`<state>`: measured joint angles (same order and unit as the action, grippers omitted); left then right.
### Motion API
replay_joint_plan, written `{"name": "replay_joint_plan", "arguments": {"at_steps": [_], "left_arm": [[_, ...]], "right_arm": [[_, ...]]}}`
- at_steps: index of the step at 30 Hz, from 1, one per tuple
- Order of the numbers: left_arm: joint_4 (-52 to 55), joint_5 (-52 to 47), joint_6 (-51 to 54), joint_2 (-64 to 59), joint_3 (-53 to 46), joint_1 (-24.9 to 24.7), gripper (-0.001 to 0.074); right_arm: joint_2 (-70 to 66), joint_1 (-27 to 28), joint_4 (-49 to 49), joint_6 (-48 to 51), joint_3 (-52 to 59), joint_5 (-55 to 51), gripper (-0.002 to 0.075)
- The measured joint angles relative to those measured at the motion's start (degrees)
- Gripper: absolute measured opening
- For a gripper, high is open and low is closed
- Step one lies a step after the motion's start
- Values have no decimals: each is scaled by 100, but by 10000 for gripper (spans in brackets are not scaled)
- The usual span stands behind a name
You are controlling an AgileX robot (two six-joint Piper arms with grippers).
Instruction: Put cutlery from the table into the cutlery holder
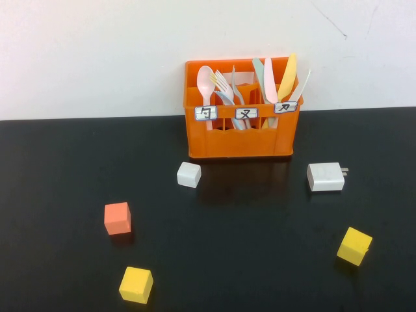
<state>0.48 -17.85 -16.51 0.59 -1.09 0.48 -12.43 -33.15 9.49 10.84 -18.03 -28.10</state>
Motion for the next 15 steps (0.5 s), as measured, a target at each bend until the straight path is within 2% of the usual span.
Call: {"name": "replay_joint_plan", "arguments": {"at_steps": [15], "left_arm": [[-48,-4,449,0,0,0,-1]], "right_arm": [[0,0,0,0,0,0,-2]]}}
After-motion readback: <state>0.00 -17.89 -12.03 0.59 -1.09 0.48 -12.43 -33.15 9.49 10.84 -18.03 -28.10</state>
